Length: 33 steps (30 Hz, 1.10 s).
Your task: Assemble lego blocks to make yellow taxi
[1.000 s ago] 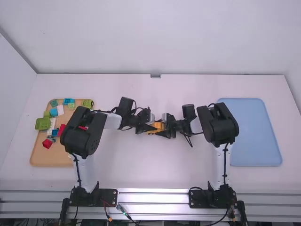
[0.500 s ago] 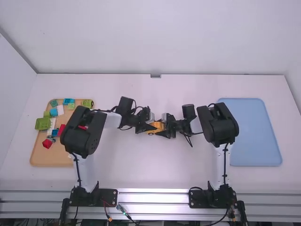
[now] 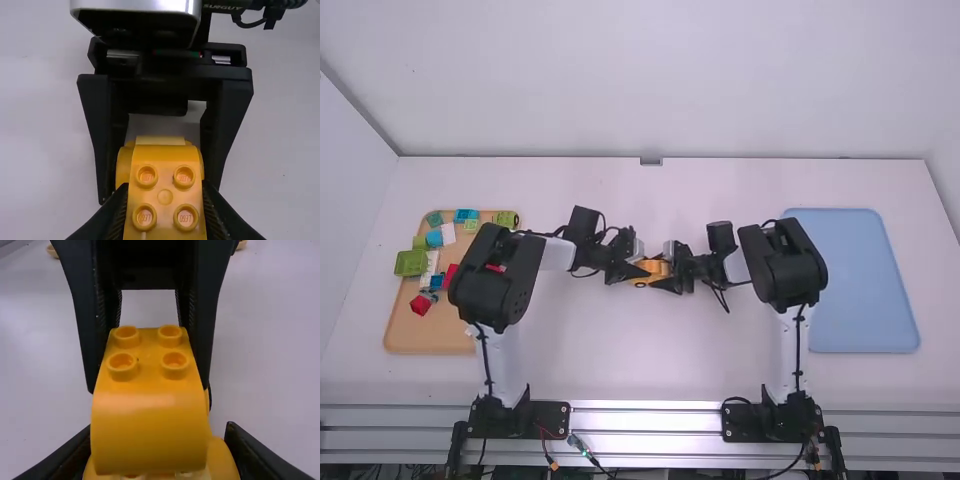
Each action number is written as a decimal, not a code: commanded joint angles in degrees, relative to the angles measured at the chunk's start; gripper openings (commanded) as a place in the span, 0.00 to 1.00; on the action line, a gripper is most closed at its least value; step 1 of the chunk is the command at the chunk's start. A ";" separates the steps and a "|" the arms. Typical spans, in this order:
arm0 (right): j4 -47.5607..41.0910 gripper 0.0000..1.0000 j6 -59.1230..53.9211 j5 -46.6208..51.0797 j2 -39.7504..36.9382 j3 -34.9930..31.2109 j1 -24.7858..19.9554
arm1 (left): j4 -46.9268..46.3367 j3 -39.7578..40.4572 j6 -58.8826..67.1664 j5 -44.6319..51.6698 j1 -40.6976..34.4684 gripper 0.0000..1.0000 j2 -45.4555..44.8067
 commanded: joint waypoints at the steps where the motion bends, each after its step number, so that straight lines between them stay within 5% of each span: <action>1: -0.74 0.56 0.57 2.78 0.79 0.24 -0.33 | -0.11 -1.68 -0.44 -1.18 -0.76 0.02 2.36; 12: -0.68 0.57 0.57 2.78 0.79 0.22 -0.31 | 15.23 -10.08 -8.59 -4.55 -0.74 0.02 2.36; 33: -0.68 0.57 0.57 2.80 0.79 0.22 -0.02 | 1.79 -5.75 -4.68 -15.43 -4.15 0.01 2.36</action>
